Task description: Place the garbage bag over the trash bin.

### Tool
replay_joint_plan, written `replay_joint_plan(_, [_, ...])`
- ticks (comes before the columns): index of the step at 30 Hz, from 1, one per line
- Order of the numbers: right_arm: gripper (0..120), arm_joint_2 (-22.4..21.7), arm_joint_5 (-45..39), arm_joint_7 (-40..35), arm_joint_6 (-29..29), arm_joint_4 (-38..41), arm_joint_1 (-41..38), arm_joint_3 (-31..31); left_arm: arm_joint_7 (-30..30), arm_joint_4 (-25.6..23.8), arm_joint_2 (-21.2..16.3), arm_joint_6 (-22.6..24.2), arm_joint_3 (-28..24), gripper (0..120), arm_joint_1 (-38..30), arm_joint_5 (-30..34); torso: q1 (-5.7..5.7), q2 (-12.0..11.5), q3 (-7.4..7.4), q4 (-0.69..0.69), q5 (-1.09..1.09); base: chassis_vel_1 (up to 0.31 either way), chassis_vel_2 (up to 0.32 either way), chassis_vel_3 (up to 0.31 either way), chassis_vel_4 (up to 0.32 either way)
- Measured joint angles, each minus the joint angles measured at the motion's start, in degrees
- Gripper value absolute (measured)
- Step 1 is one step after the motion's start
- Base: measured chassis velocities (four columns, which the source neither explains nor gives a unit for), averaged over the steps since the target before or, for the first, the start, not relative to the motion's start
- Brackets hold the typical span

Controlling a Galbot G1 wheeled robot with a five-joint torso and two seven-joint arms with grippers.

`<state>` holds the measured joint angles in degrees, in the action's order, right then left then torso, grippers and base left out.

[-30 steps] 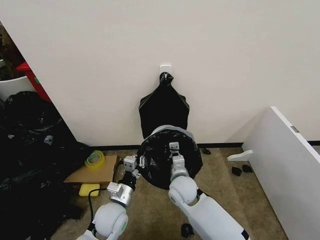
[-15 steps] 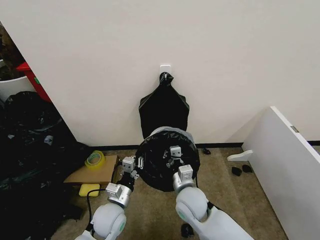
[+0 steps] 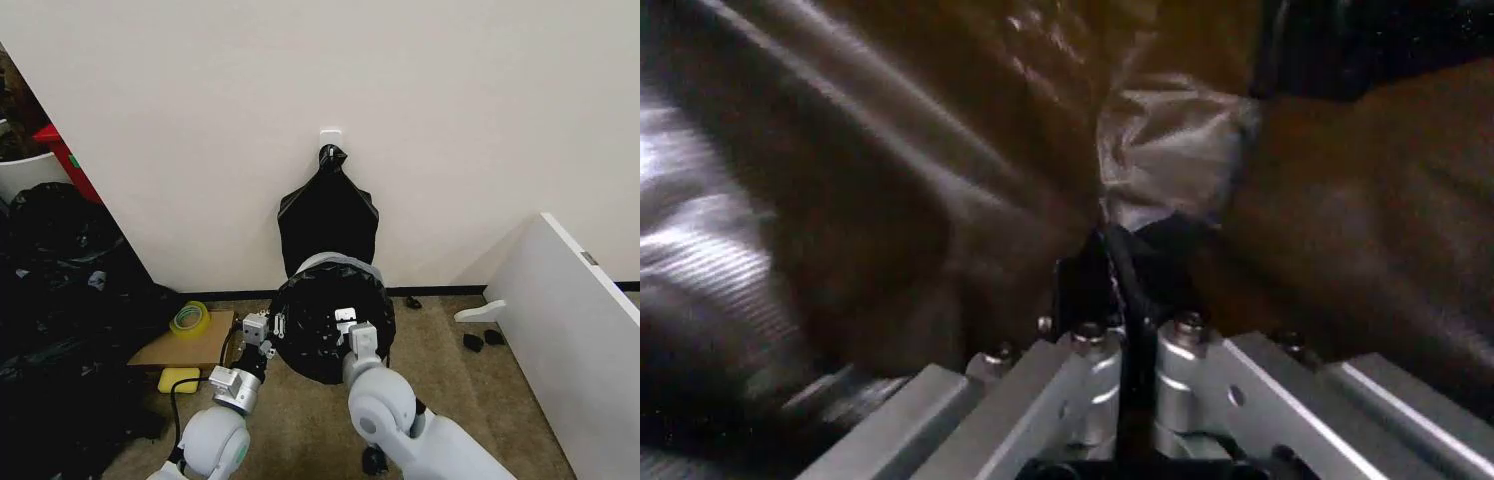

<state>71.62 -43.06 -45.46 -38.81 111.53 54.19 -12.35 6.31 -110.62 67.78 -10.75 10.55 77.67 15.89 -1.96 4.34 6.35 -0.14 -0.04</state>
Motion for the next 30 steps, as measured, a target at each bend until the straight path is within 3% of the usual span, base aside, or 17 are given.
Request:
replay_joint_plan(12, [0,2.3,7.2,5.1,4.7,-10.6,-4.3,0.1,0.1,-1.1,0.1,0.2,-0.5,0,0.1,0.4,-0.01,0.0,0.0,0.0,0.0,0.0,0.0,0.0,0.0])
replay_joint_plan(15, [0,2.4,10.5,7.9,9.7,-11.4,-4.3,0.9,0.1,-1.4,0.2,0.2,-0.7,0,0.0,0.5,0.0,0.0,0.0,0.0,0.0,0.0,0.0,0.0,0.0])
replay_joint_plan(17, [0,2.0,12.2,9.7,13.0,-10.1,-3.6,1.2,0.1,-1.4,0.1,0.3,-0.7,0,0.0,0.6,-0.01,0.0,0.0,0.0,0.0,0.0,0.0,0.0,0.0])
replay_joint_plan(23, [0,-0.6,12.5,10.2,14.4,-4.1,0.0,0.6,0.1,-1.2,-0.1,0.2,-0.3,0,-0.2,0.8,0.0,0.0,0.0,0.0,0.0,0.0,0.0,0.0,0.0])
replay_joint_plan(30, [0,-3.6,6.6,7.2,9.9,3.4,4.3,0.1,0.1,-0.6,-0.3,0.0,-0.2,0,-0.6,0.9,0.0,0.0,0.0,-0.01,0.0,0.0,0.0,0.0,0.0])
